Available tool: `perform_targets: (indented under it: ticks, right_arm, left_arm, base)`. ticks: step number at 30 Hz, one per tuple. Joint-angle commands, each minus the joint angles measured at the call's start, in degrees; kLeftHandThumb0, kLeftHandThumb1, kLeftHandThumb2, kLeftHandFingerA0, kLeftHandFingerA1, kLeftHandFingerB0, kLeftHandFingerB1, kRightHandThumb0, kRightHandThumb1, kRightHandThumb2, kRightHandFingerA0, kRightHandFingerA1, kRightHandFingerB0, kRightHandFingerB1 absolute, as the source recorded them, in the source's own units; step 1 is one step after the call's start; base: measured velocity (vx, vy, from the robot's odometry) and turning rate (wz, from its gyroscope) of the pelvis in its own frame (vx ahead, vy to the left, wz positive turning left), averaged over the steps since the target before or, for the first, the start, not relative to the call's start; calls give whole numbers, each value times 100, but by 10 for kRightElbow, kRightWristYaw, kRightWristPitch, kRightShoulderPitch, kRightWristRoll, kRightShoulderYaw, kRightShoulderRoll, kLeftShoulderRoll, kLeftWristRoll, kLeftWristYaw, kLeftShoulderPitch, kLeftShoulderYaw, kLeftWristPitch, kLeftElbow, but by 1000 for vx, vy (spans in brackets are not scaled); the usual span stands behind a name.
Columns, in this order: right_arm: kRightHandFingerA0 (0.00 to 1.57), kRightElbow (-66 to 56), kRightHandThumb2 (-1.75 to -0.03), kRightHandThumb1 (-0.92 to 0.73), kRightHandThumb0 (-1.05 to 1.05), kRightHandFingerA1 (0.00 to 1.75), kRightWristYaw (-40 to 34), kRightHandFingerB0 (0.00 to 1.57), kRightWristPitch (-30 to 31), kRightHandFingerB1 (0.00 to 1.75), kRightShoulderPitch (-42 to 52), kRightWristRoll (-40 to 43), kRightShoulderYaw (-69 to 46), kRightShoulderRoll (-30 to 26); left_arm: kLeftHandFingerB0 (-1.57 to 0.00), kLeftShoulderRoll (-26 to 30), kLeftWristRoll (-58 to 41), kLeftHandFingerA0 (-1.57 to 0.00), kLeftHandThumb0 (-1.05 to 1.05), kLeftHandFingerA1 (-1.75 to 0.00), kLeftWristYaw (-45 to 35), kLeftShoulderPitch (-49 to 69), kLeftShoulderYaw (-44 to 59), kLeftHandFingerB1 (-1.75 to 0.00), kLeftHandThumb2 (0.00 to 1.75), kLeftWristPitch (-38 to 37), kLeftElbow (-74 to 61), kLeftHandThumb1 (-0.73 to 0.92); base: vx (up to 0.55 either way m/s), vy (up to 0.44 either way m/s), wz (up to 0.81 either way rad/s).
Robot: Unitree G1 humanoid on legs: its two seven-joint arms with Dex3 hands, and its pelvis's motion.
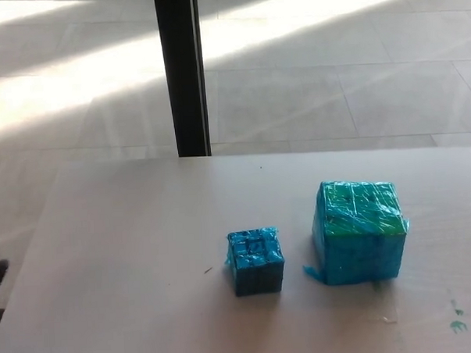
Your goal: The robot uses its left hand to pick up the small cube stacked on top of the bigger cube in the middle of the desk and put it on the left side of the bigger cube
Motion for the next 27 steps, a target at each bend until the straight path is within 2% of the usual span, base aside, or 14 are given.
perform_targets:
  ticks: [1,2,12,13,14,15,16,18,19,21,22,23,24,27]
  right_arm:
    - [53,6,-60,-68,-46,53,-3,43,0,36,15,-3,-1,-18]
    - [50,12,-89,-55,-50,62,-4,36,-15,51,16,-5,0,-19]
    - [50,30,-89,-53,-51,64,-6,37,-22,52,9,-3,0,-13]
    - [53,30,-60,-67,-46,53,-4,43,-19,36,8,-2,0,-13]
    - [53,30,-60,-67,-46,53,-4,43,-18,36,8,-2,0,-13]
    - [50,18,-89,-54,-50,64,-1,37,-20,52,14,3,-5,-13]
    - [55,18,-60,-68,-48,53,-1,44,-23,37,13,5,-7,-13]
    - [55,16,-60,-68,-46,54,-4,45,-12,36,6,4,-6,-13]
    - [51,23,-89,-54,-52,63,-8,37,-19,51,3,1,-4,-12]
    - [50,33,-90,-54,-53,64,-6,37,-23,51,-2,1,-4,-10]
    - [52,11,-61,-68,-48,54,-3,43,-20,36,8,4,-4,-11]
    - [54,13,-60,-69,-48,55,-5,44,-19,36,8,3,-4,-11]
    - [50,14,-91,-55,-52,65,-3,36,-21,52,8,2,-3,-11]
    - [51,17,-90,-55,-51,63,-8,37,-20,52,7,0,-2,-10]
  left_arm:
    - [0,38,-100,0,-101,-17,63,91,108,0,103,-58,67,63]
    - [0,40,-104,0,-102,-14,58,99,116,0,105,-49,75,64]
    - [0,-10,-210,0,-101,-13,0,135,203,0,99,-70,187,69]
    - [0,-15,-205,0,-101,-13,1,135,199,0,100,-66,200,69]
    - [0,-19,-205,0,-101,-13,1,135,198,0,100,-67,209,69]
    - [0,-19,-178,0,-105,-15,-34,136,160,0,106,-49,234,75]
    - [0,-16,-173,0,-105,-17,-54,129,146,0,106,-44,251,76]
    - [0,-12,-181,0,-105,-18,-76,123,135,0,105,-41,263,75]
    - [0,-11,-185,0,-105,-18,-83,123,131,0,106,-45,265,75]
    - [0,-11,-199,0,-105,-18,-96,124,130,0,104,-50,267,74]
    - [0,-11,-198,0,-105,-19,-95,122,122,0,104,-53,272,74]
    - [0,-9,-195,0,-105,-22,-94,123,115,-4,106,-56,276,75]
    - [0,-5,-186,0,-93,-30,-99,127,102,-17,109,-67,279,71]
    - [0,0,-214,0,-100,-24,-113,125,104,-12,107,-64,290,72]
  base:
    - [0,0,0]
    - [0,0,0]
    - [0,0,1]
    - [0,0,0]
    - [0,0,0]
    - [0,0,0]
    - [0,0,0]
    - [0,0,0]
    - [0,0,0]
    - [0,0,0]
    - [0,0,0]
    - [0,0,0]
    - [0,0,0]
    - [0,0,0]
